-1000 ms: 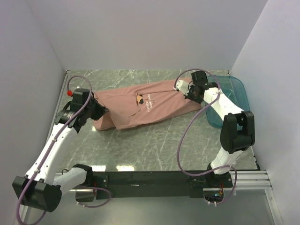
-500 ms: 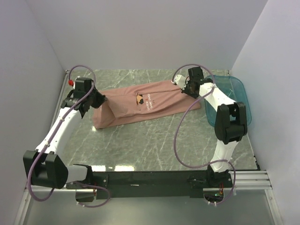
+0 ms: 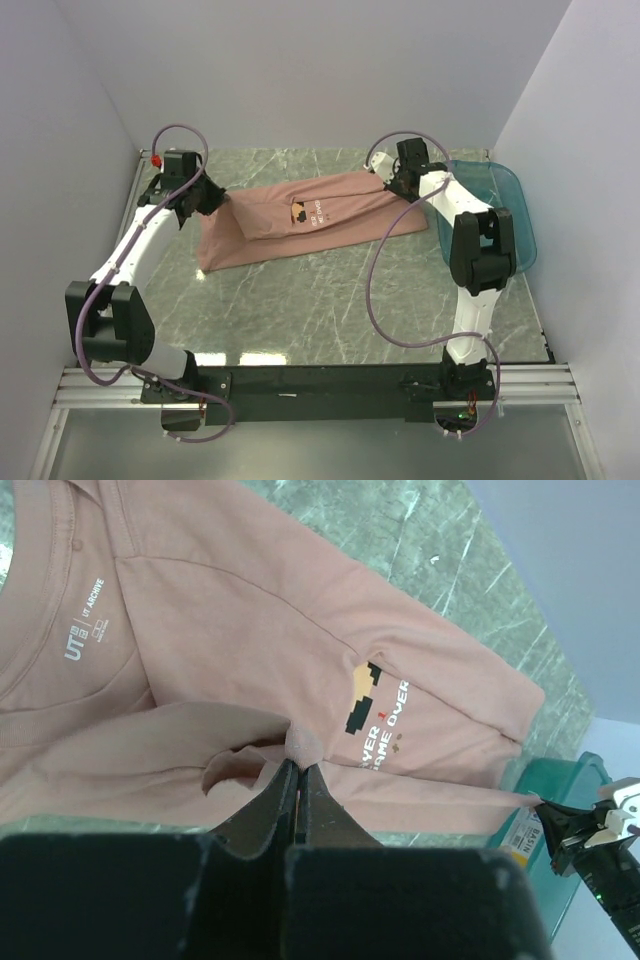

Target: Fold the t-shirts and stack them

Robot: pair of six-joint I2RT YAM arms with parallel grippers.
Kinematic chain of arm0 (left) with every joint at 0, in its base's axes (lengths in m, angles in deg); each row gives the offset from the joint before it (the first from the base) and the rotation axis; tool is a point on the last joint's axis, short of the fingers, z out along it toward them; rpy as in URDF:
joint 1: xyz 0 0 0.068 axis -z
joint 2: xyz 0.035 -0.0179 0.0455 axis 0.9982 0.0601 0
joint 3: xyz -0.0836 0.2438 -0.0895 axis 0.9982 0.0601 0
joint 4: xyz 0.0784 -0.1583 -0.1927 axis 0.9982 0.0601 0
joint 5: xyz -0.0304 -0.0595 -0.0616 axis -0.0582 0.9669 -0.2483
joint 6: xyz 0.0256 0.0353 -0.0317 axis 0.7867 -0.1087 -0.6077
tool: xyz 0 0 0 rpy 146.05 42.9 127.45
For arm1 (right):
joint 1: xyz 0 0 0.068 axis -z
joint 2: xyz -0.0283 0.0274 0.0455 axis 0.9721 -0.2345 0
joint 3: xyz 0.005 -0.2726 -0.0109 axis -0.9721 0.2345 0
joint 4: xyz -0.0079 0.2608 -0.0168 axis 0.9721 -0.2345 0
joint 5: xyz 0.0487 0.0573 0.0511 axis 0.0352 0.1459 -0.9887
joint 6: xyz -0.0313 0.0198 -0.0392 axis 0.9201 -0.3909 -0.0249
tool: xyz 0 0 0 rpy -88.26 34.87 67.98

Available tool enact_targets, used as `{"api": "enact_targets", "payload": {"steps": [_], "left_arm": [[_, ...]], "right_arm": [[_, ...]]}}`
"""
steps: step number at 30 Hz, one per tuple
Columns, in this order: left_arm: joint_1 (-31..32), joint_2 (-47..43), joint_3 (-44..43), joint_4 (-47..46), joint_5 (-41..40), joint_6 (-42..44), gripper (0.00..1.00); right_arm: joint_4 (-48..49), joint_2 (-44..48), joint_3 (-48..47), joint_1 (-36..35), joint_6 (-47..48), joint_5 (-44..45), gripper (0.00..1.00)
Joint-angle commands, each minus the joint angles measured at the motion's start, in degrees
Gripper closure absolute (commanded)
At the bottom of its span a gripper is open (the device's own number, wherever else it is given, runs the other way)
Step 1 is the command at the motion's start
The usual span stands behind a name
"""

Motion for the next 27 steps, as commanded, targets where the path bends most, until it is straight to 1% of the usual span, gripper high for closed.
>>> {"api": "enact_targets", "payload": {"steps": [1,8,27], "left_arm": [[-0.7,0.1,-3.0,-2.0,0.7,1.7,1.0],[-1.7,0.8,-2.6,-3.1,1.2,1.6,1.0],[-2.3,3.5,-4.0,-4.3,2.4,2.2,1.0]], "right_arm": [[2.3,-1.0,-3.6,0.7,-1.5,1.1,0.9],[0.8,-5.0,-8.8,0.7,-2.6,0.7,0.9],[0.9,-11.0,-13.0,0.7,-4.2,2.6,0.9]]}}
